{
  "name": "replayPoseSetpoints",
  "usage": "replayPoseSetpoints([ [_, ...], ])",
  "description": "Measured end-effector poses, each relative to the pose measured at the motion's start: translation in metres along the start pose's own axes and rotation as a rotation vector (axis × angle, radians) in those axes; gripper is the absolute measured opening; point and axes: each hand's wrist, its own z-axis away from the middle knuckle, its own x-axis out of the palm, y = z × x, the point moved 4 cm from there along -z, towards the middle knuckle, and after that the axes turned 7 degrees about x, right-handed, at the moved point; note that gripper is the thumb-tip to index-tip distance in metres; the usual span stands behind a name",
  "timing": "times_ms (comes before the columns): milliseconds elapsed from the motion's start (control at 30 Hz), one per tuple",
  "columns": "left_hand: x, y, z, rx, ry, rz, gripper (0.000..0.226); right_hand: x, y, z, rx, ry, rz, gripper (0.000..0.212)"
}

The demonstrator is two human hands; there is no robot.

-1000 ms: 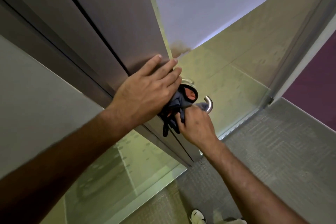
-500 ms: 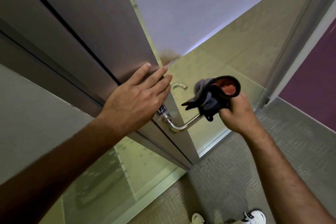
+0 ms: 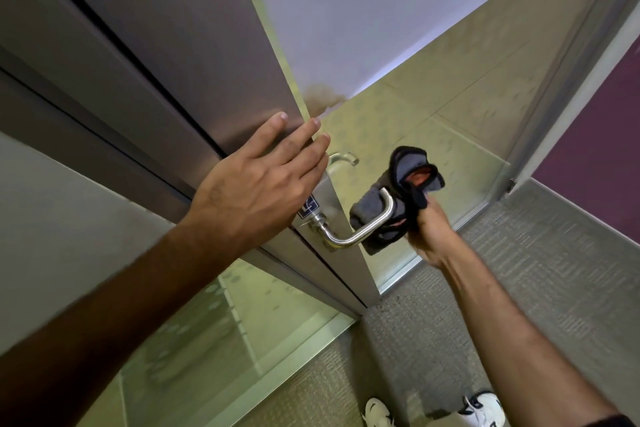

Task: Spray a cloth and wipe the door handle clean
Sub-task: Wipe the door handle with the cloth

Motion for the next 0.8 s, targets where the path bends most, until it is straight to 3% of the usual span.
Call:
replayPoseSetpoints([
  [67,0.001,-0.001,-0.001,-0.004,0.007,0.001,0.053,0.001,0.033,-0.001,-0.006,0.132,-0.101,0.029],
  [133,0.001,-0.001,-0.001,-0.007,0.016,0.003,0.054,0.005,0.064,0.005,-0.056,0.418,0.021,0.017],
  [200,0.0,-0.001,-0.001,-0.007,0.029,0.003,0.053,0.018,0.088,0.016,-0.141,0.579,0.067,0.012],
  [433,0.004,-0.001,-0.001,-0.009,0.103,0.0,0.048,0.061,0.134,0.026,-0.194,0.54,0.238,0.033],
  [533,0.006,-0.002,-0.001,-0.015,0.12,0.008,0.049,0.054,0.125,0.021,-0.323,0.453,0.552,0.03],
  [700,0.003,-0.001,-0.002,-0.032,0.143,-0.003,0.046,0.05,0.09,0.026,-0.706,0.328,1.008,0.025],
  [800,-0.001,-0.001,-0.002,-0.021,0.119,-0.005,0.047,0.038,0.084,0.021,-0.591,0.365,1.279,0.033],
])
